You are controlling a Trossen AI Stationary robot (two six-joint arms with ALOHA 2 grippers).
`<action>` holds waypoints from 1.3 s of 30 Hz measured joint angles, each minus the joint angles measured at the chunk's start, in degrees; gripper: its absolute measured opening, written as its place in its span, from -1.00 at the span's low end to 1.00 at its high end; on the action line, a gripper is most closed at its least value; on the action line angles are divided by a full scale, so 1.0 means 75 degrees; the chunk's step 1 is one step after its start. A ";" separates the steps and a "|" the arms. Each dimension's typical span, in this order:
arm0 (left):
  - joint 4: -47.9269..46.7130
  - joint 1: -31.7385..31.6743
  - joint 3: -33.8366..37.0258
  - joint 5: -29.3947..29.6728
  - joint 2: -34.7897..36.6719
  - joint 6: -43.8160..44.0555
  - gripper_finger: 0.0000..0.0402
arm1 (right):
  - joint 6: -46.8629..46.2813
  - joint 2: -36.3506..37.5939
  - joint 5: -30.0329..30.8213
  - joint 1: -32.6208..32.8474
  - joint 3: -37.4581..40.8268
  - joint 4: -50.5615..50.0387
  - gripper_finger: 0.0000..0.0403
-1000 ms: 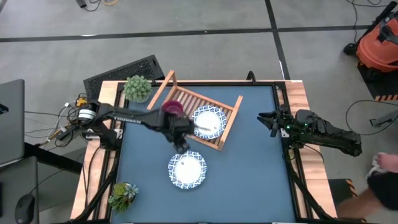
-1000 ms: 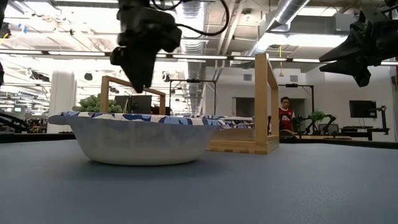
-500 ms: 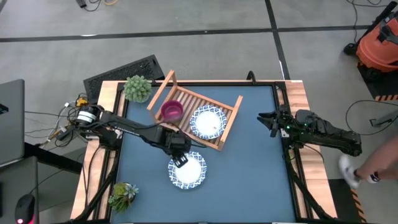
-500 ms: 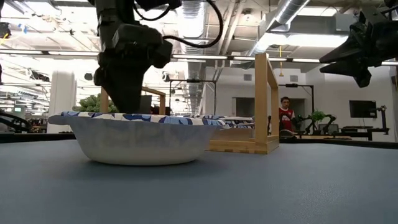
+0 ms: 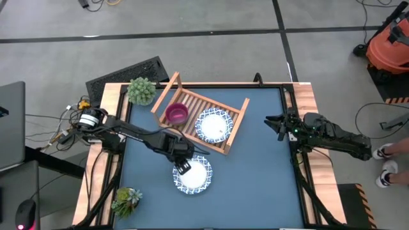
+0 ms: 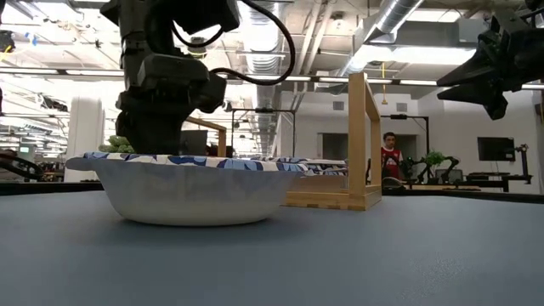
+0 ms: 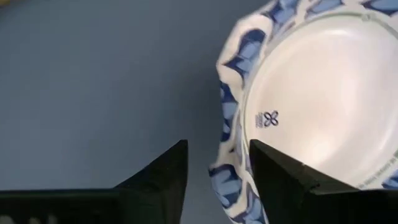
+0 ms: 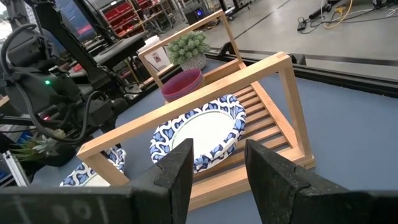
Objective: Place and stack bowls onto a shelf
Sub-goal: Stack the large white bowl on top of the large white bowl on the shelf
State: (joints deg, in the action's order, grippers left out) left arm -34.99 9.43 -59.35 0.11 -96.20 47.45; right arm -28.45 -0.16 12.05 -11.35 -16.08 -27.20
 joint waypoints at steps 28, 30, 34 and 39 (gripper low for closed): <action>-0.1323 -0.0177 -0.0951 -0.0336 0.1107 0.1862 -1.00 | -0.0003 0.0000 0.0000 0.0000 0.0000 -0.0003 -0.15; -0.1247 -0.0314 -0.1085 -0.0045 0.1264 0.2133 -1.00 | -0.0003 0.0001 0.0000 0.0000 0.0000 -0.0003 -0.15; -0.1223 -0.0635 -0.1519 0.0083 0.1358 0.2257 -1.00 | -0.0003 0.0003 0.0000 0.0000 0.0000 0.0000 -0.15; -0.1290 -0.1016 -0.1897 0.0090 0.1361 0.2264 -1.00 | -0.0005 0.0002 0.0000 0.0000 0.0000 -0.0003 -0.15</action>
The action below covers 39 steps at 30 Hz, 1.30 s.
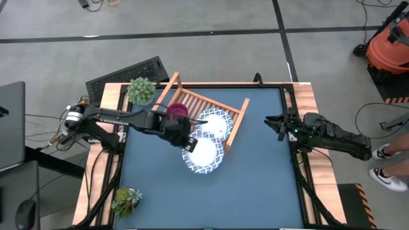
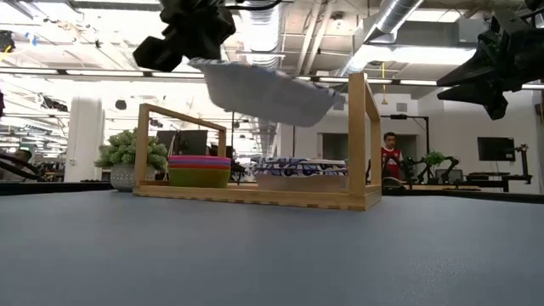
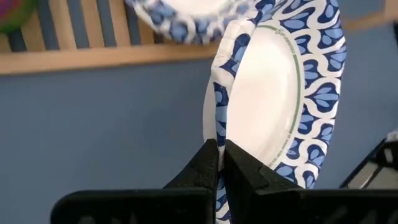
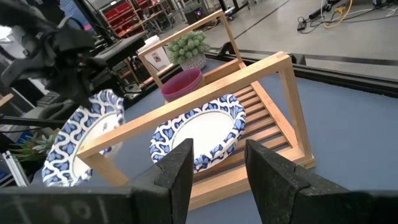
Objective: Place and stack bowls onto a shelf
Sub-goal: Stack the large white bowl on top of the large white bowl on the shelf
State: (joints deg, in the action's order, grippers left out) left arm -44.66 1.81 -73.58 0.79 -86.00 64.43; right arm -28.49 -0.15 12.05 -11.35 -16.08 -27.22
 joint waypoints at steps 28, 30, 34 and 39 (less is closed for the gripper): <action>0.1776 -0.2255 -0.0195 0.0638 -0.0721 -0.1306 -1.00 | -0.0003 -0.0002 0.0107 -0.0012 0.0006 0.0003 -0.15; 0.1840 -0.2334 -0.0194 0.0405 -0.0964 -0.1367 -1.00 | -0.0006 0.0000 0.0128 -0.0006 0.0006 -0.0001 -0.15; 0.1979 -0.2418 -0.0191 0.0363 -0.1160 -0.1393 -1.00 | -0.0004 0.0000 0.0152 -0.0009 0.0009 -0.0001 -0.15; 0.1979 -0.2527 -0.0192 0.0272 -0.1186 -0.1446 -1.00 | -0.0003 -0.0002 0.0204 -0.0009 0.0009 0.0002 -0.15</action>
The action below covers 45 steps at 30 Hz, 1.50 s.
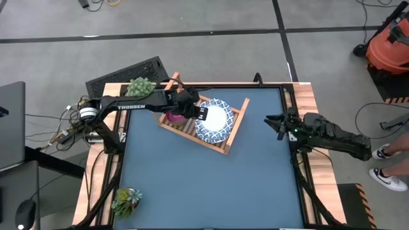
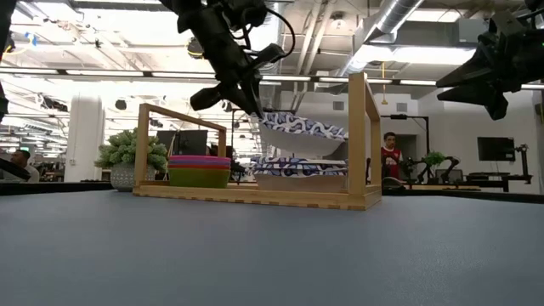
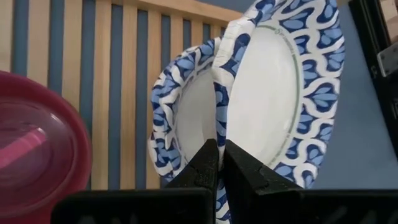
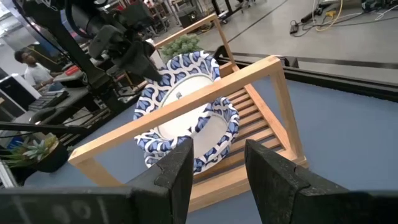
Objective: Place and stack bowls onto a shelf
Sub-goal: Stack the large white bowl on top of the large white bowl on the shelf
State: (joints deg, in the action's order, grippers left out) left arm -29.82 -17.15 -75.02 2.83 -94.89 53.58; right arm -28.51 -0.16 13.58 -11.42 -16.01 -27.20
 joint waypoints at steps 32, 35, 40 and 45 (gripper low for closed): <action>0.0169 -0.0020 0.0023 -0.0538 -0.0495 -0.0089 -0.99 | 0.0009 0.0000 0.0004 0.0003 -0.0003 -0.0027 -0.15; 0.0172 -0.0020 0.0023 -0.0468 -0.0495 -0.0281 -0.90 | 0.0006 0.0003 0.0003 0.0003 -0.0003 -0.0029 -0.15; 0.0189 -0.0020 0.0022 -0.0388 -0.0493 -0.0315 -0.64 | 0.0006 0.0000 0.0003 0.0003 -0.0003 -0.0029 -0.15; 0.0179 -0.0020 0.0021 -0.0324 -0.0493 -0.0618 -0.40 | 0.0006 0.0000 0.0003 0.0003 -0.0003 -0.0029 -0.15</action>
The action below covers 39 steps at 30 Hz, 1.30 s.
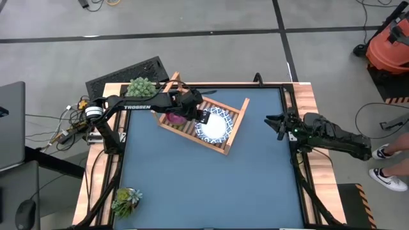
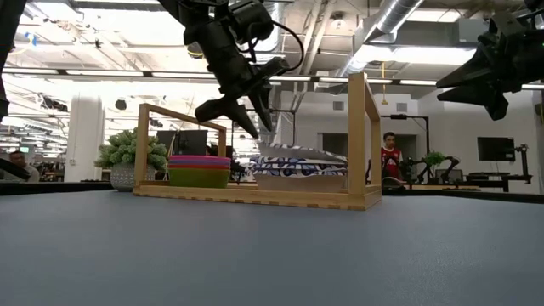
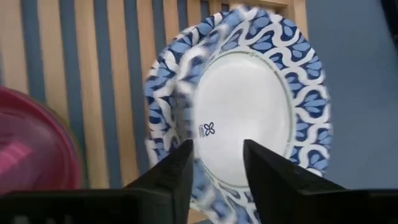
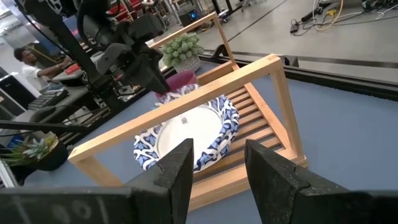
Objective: Place and stack bowls onto a shelf
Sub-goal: Stack the large white bowl on top of the large white bowl on the shelf, then return to Home Position
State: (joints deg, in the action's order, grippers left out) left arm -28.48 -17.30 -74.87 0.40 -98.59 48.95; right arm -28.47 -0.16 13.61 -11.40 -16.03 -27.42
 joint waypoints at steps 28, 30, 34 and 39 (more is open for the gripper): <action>-0.1475 -0.0030 -0.2567 -0.0574 0.0552 -0.3105 -0.10 | -0.0006 0.0002 -0.0010 -0.0001 -0.0015 0.1891 -0.15; -0.1864 0.0007 -0.3096 -0.0580 0.0586 -0.3471 -0.10 | 0.0000 0.0002 -0.0015 0.0000 -0.0015 0.1978 -0.15; -0.2842 0.0003 -0.4092 -0.0594 0.0615 -0.3678 -0.10 | -0.0077 0.0000 -0.0060 0.0002 -0.0015 0.1897 -0.15; -0.3175 0.0270 -0.4832 -0.1056 0.0715 -0.4764 -0.10 | 0.0328 0.0000 -0.1411 0.0113 -0.0015 0.2751 -0.15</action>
State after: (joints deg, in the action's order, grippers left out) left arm -52.29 -15.28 -111.11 -7.52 -93.22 13.22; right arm -26.01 -0.16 3.02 -10.55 -16.14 -6.78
